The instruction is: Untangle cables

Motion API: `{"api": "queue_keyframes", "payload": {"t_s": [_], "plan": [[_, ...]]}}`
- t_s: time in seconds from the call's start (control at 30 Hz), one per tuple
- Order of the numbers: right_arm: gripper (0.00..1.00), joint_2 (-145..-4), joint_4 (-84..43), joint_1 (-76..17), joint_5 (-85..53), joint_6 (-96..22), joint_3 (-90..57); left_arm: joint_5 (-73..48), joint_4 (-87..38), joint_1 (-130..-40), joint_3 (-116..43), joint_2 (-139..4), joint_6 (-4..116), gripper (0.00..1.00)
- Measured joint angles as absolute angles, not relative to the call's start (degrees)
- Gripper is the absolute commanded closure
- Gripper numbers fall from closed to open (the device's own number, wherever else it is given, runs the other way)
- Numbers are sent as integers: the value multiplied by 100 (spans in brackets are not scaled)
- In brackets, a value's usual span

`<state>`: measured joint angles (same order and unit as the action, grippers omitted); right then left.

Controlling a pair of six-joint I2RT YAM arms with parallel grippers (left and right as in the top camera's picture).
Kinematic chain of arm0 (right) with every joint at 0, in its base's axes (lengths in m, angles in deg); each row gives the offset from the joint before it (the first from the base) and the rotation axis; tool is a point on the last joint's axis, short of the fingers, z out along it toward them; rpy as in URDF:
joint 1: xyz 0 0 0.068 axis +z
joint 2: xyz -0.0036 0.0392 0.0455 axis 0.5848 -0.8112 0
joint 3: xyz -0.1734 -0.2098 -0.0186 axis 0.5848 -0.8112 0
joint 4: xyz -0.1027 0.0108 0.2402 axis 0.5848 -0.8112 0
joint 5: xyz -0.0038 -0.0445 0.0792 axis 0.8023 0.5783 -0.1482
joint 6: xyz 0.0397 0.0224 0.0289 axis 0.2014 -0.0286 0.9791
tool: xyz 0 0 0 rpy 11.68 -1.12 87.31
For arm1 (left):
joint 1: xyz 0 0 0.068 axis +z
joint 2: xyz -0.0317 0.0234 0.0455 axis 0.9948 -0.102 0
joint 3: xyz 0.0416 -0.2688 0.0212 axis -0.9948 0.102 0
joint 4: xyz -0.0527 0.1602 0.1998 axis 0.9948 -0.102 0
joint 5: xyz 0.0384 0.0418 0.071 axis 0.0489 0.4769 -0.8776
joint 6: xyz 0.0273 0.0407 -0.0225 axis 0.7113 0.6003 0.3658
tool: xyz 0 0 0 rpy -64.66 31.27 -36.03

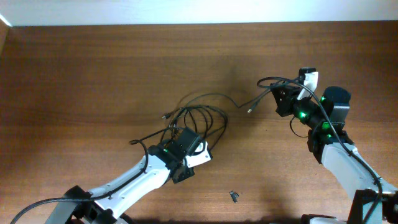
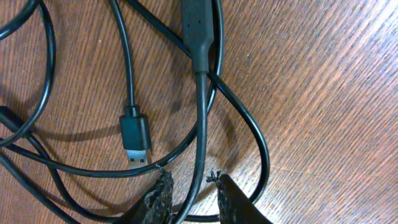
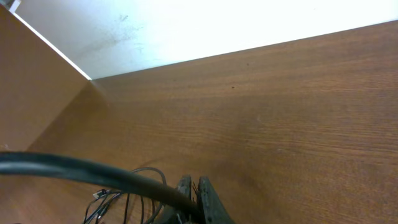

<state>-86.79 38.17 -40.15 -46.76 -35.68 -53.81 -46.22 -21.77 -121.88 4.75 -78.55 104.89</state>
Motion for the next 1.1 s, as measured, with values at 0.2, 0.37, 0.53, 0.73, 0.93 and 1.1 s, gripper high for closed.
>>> {"api": "queue_keyframes", "payload": {"t_s": [0.2, 0.37, 0.53, 0.73, 0.93, 1.1], "plan": [[96, -8679, 3779, -4015, -4676, -3568, -5381, -4620, -2029, -12188, 523, -7855, 10493, 100], [96, -8679, 3784, -4015, -4676, -3570, -5381, -4738, -2018, -12188, 525, -7855, 10491, 100], [96, -8679, 3994, -4015, -4673, -3520, -5381, -5144, -2022, -12188, 516, -7787, 10489, 100], [96, -8679, 4527, -4015, -4634, -2974, -5381, -5260, -1917, -12188, 175, -6369, 10489, 100], [96, -8679, 4586, -4015, -4190, -2416, -5381, -5273, -1519, -12168, 101, -4504, 10487, 100], [96, -8679, 4601, -4015, -3616, -2344, -5381, -5630, -1154, -11613, 97, -3846, 10485, 100]]}}
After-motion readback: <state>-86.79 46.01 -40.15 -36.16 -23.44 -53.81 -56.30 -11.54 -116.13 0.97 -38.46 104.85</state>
